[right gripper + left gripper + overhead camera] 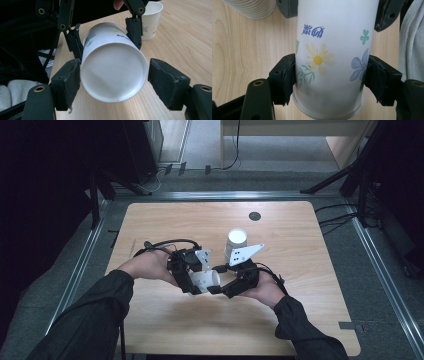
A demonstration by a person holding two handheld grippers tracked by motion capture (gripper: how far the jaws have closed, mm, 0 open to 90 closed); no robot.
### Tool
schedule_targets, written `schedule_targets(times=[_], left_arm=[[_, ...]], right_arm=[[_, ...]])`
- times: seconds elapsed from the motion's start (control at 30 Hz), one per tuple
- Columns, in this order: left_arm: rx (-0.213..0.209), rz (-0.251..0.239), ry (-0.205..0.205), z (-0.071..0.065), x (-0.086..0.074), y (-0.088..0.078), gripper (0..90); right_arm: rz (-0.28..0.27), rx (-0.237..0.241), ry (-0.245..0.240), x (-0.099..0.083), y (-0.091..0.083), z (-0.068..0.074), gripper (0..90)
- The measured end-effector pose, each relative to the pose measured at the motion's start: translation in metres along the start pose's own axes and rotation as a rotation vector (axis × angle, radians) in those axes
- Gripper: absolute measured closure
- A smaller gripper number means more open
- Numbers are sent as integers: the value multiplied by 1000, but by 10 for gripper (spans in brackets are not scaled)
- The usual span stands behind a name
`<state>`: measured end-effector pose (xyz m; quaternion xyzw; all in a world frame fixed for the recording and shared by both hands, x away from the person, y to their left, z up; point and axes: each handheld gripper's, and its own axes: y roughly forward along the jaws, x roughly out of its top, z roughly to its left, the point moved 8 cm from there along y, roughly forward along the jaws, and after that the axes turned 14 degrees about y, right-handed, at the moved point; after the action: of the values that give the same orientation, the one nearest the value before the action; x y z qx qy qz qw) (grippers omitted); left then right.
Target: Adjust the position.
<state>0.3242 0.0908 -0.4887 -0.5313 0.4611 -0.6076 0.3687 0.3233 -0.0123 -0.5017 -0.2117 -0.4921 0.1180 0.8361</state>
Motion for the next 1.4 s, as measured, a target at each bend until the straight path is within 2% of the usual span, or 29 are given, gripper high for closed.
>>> schedule_targets(times=[0.4,0.5,0.53,0.9,1.07,1.2,1.4], left_arm=[[3,-11,12,-1,4,0,295],[10,-7,5,1,3,0,294],[12,-11,6,1,3,0,295],[11,-31,9,0,3,-3,289],[-1,-50,-23,1,3,-2,256],[15,-70,-43,3,2,-3,178],[38,-130,-82,5,-1,-5,132]], right_arm=[[11,6,-10,1,6,2,295],[19,5,-16,0,5,3,342],[10,-10,-31,1,4,3,343],[5,-4,-29,3,2,4,356],[8,-1,-32,2,1,5,356],[10,2,-29,2,-1,5,356],[-12,-1,-22,4,-7,3,355]])
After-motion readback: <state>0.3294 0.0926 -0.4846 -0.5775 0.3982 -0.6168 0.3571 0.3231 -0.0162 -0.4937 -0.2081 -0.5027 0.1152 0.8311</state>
